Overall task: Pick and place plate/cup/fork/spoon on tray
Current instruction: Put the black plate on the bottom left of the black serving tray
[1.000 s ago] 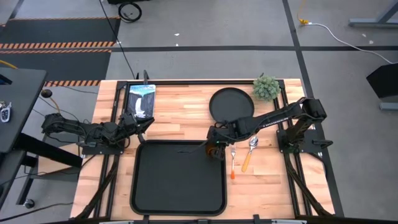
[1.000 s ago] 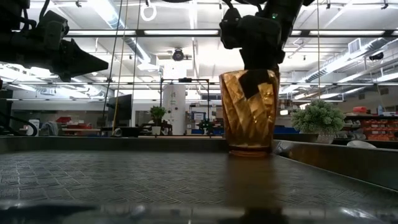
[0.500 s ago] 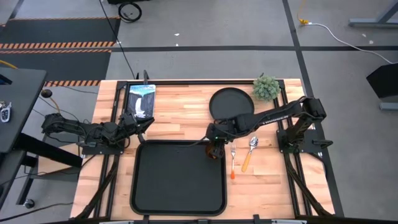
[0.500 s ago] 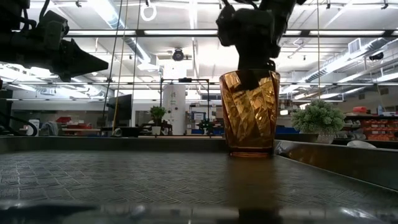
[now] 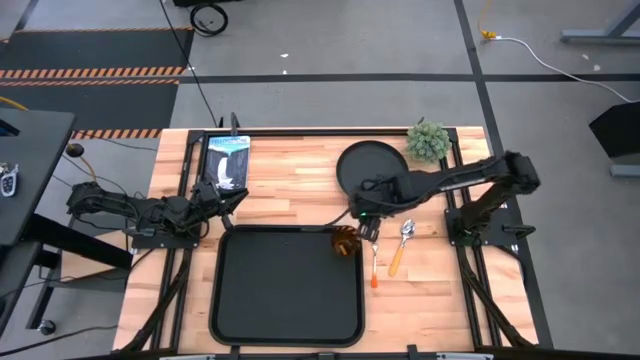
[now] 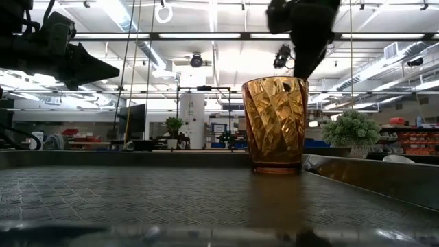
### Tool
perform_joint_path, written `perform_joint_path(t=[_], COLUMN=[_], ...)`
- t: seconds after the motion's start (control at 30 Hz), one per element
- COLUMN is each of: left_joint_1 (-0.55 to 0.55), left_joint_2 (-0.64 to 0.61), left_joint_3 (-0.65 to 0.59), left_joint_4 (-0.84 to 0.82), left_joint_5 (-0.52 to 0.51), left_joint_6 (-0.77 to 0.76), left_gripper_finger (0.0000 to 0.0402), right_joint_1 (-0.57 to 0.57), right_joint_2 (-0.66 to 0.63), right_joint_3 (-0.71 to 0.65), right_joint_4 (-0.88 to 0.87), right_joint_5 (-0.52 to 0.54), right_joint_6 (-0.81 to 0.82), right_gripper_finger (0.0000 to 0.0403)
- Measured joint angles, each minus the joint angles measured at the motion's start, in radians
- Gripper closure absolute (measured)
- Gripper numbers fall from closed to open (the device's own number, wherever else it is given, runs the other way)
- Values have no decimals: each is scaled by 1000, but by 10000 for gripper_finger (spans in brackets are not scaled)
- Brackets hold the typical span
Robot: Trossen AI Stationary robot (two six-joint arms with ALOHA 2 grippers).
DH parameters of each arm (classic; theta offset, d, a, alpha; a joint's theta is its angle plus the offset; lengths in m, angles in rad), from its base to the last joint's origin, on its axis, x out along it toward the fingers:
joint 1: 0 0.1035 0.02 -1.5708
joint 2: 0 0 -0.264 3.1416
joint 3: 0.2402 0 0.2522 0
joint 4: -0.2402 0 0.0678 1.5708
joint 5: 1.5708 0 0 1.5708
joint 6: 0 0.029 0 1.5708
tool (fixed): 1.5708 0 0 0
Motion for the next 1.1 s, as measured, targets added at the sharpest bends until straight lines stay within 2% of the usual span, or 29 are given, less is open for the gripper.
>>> perform_joint_path(t=[0.2, 0.33, 0.43, 0.77, 0.93, 1.1], left_joint_1=[0, 0, 0, 0, 0, 0], left_joint_2=[0, 0, 0, 0, 0, 0], left_joint_3=[0, 0, 0, 0, 0, 0], left_joint_4=[0, 0, 0, 0, 0, 0], left_joint_5=[0, 0, 0, 0, 0, 0], left_joint_6=[0, 0, 0, 0, 0, 0], left_gripper_finger=[353, 353, 353, 353, 353, 353], right_joint_1=[-10, -38, -70, -196, -231, -268], right_joint_2=[-159, -239, -249, -102, -35, 3], right_joint_3=[-237, -423, -499, -515, -515, -515], right_joint_4=[45, 192, 251, 304, 323, 350], right_joint_5=[61, 63, 45, 48, 94, 59], right_joint_6=[71, -34, -114, -304, -400, -453], right_gripper_finger=[209, 210, 210, 220, 224, 249])
